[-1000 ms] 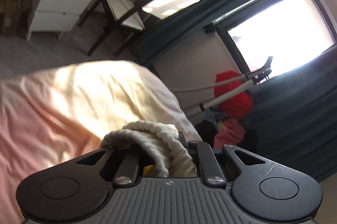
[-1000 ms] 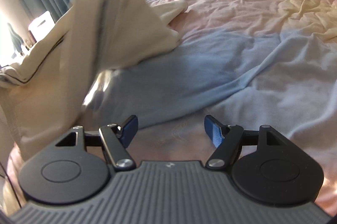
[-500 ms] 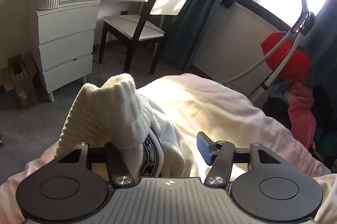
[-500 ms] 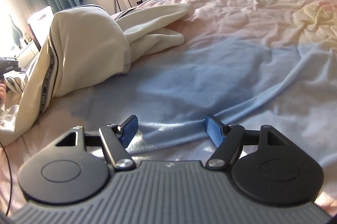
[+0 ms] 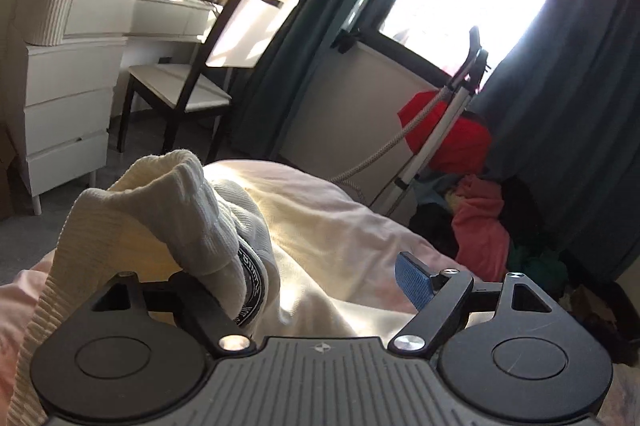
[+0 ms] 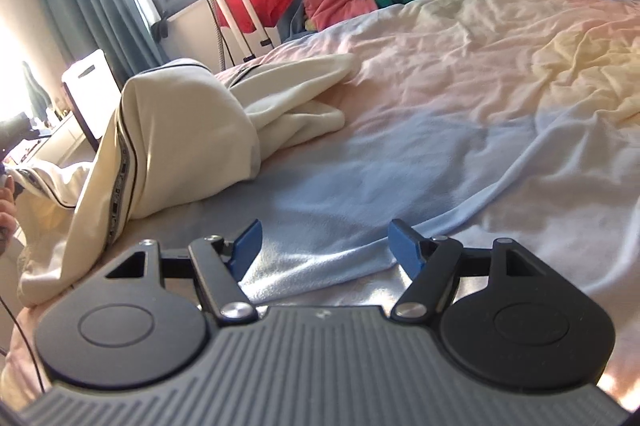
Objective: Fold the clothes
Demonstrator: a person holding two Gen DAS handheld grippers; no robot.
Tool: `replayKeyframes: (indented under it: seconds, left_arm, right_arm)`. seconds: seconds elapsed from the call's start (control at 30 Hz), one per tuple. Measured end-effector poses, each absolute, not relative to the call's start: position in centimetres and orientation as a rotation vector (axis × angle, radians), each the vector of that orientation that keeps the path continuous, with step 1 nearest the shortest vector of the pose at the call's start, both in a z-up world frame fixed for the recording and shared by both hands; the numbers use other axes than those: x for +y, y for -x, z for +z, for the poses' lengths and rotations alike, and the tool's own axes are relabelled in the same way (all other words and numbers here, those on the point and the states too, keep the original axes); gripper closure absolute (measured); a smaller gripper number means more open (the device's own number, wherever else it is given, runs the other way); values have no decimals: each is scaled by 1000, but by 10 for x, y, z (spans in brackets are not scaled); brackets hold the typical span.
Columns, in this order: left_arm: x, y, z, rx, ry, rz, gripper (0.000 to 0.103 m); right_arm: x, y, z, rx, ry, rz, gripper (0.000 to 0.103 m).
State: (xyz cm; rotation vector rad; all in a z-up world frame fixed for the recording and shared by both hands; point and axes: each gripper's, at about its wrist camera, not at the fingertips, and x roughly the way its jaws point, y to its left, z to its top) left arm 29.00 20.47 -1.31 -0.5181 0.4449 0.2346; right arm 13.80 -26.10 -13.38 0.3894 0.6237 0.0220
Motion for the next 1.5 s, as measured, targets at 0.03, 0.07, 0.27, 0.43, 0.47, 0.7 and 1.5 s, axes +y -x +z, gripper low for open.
replayKeyframes:
  seconds: [0.03,0.07,0.27,0.43,0.47,0.7,1.5]
  left_arm:
    - [200,-289,-11,424,519,261,21]
    - [200,-290,-8,404,523,300,21]
    - [244,-312,0,382,608,510,22]
    - [265,-314,3,425,543,617,20]
    - [266,-314,5,434,502,639,20]
    - [217,-324,13,508,335,289,20]
    - [-6,-168,3,431,-67,-250,94]
  right_arm:
    - [-261,-138,-134,626,-392,20,31]
    - [-262,-137,-134,628,-395,18,31]
    - [-264,-142,-141,659,-429,9,31]
    - [-263,-152,-147,643,-425,12,31]
    - [-262,-154,-149,643,-406,6,31]
    - [-268,-169,-161,638,-398,2,31]
    - [-291,-144,-154,564,-458,-34,31]
